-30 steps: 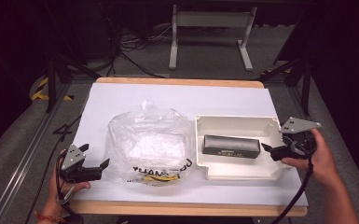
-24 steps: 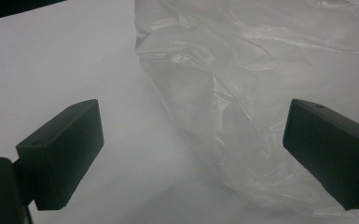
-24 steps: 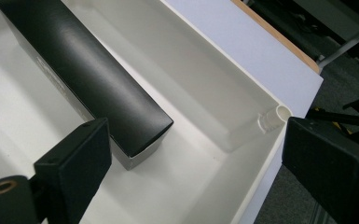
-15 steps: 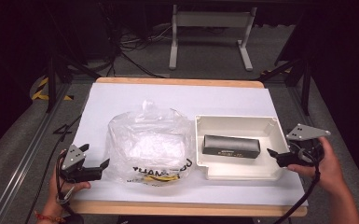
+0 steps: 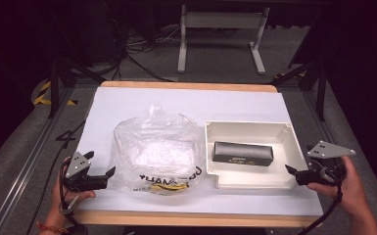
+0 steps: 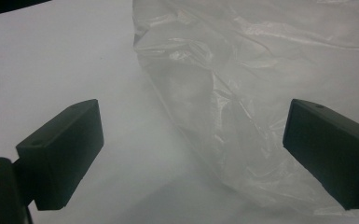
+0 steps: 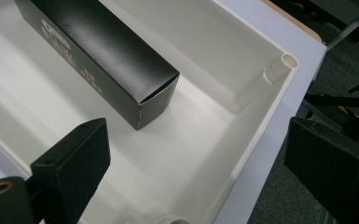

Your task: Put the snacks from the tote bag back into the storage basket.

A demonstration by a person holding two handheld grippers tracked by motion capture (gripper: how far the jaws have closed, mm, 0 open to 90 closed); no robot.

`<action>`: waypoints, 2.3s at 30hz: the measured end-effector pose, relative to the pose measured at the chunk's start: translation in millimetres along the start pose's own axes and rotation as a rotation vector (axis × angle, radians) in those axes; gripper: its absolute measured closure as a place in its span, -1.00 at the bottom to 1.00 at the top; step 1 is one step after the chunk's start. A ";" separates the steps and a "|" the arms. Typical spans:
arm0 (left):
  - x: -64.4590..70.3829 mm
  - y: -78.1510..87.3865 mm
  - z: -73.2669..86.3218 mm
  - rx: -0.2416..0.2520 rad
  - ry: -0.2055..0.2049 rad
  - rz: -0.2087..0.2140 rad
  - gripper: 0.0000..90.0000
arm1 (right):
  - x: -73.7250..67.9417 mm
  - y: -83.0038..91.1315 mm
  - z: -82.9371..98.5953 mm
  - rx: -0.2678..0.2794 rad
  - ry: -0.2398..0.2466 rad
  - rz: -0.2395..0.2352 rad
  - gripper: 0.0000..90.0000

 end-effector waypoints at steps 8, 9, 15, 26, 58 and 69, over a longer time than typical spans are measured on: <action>0.0 -0.1 0.3 -0.001 0.002 0.003 -0.87 | -4.8 -1.9 14.8 0.075 -0.051 0.024 -0.87; 0.1 -0.1 0.3 0.000 0.002 0.003 -0.87 | -5.4 -2.2 16.6 0.081 -0.055 0.027 -0.88; 0.4 -0.1 0.3 -0.001 0.002 0.006 -0.87 | -7.1 -6.3 26.3 0.119 -0.090 0.070 -0.88; 0.0 -0.6 -0.1 0.002 0.003 0.005 -0.87 | -9.2 -7.3 39.1 0.221 -0.169 0.099 -0.90; -2.9 -0.4 -2.7 0.013 0.006 -0.011 -0.87 | -11.4 -12.2 70.0 0.319 -0.295 0.138 -0.90; -1.1 3.4 -4.7 0.043 0.002 0.003 -0.87 | -17.7 -15.2 68.1 0.295 -0.252 0.151 -0.91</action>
Point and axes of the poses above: each handheld gripper's, and its own axes: y roughly backward along the jaws, z roughly out of its underside, x roughly to its right, the point moved 7 cm from there along -y, roughly forward along the jaws, and after that the axes turned 2 degrees about x, right-handed, at the moved point
